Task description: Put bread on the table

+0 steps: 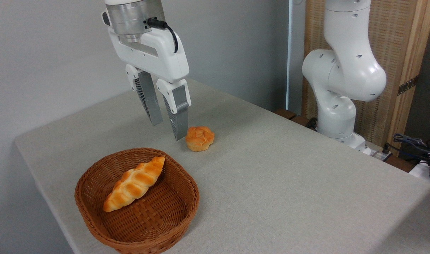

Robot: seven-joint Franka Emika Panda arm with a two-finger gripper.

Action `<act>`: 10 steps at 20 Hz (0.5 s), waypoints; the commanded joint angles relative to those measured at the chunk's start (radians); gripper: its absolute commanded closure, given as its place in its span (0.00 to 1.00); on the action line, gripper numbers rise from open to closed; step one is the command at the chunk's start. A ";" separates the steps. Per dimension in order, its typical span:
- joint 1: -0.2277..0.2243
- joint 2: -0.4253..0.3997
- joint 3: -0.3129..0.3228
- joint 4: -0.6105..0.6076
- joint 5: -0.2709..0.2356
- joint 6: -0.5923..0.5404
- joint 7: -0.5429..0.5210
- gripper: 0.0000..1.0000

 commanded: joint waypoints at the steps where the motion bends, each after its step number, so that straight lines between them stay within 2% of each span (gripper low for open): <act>1: -0.002 -0.031 0.003 -0.023 -0.012 0.010 0.003 0.00; 10: -0.005 -0.123 -0.005 -0.137 -0.012 0.011 0.022 0.00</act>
